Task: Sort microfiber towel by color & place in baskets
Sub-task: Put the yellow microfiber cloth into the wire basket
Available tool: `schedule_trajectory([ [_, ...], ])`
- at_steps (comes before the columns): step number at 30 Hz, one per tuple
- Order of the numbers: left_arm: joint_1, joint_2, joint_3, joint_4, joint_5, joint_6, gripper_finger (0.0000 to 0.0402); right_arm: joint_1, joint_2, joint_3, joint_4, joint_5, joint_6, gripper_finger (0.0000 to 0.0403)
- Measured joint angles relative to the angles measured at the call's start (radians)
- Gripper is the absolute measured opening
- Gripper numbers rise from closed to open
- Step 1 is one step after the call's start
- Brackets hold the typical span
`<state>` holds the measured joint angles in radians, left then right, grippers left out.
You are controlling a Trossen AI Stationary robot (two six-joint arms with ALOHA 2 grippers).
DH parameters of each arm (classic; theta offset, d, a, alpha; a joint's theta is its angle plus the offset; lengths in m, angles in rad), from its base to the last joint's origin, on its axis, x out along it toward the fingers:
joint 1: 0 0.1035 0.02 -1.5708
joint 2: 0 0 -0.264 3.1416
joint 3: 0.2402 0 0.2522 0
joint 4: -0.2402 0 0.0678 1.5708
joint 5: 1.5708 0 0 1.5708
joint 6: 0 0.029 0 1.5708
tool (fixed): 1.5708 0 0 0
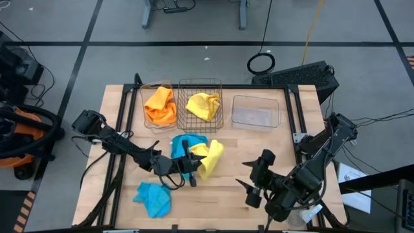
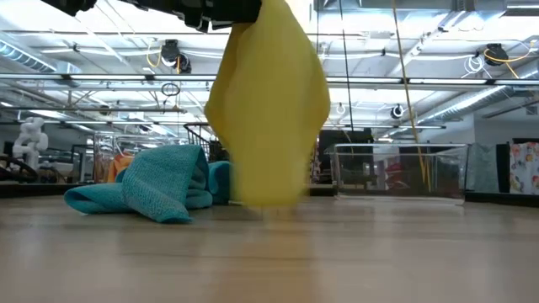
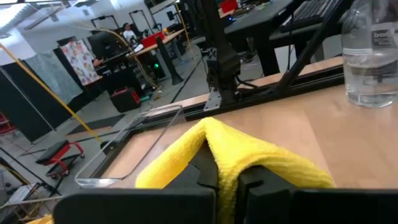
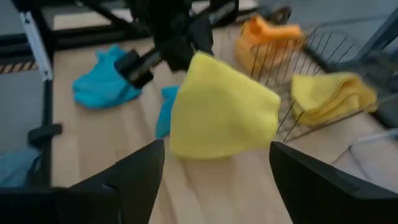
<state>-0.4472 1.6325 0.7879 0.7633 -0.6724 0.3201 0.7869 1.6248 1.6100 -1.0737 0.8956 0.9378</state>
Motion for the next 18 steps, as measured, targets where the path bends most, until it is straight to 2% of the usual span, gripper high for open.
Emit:
schedule_trajectory([
  [6,-0.003,0.000,0.000,0.010,0.030,0.000,0.0005,-0.054,0.092,0.000,0.024,0.015,-0.180,0.0281],
  [14,-0.032,0.000,0.000,0.070,0.290,0.081,0.0005,-0.095,0.180,0.000,0.071,0.011,-0.385,0.0267],
  [18,-0.039,0.000,0.000,0.073,0.347,0.138,0.0005,-0.120,0.168,0.000,0.227,-0.082,-0.495,0.0278],
])
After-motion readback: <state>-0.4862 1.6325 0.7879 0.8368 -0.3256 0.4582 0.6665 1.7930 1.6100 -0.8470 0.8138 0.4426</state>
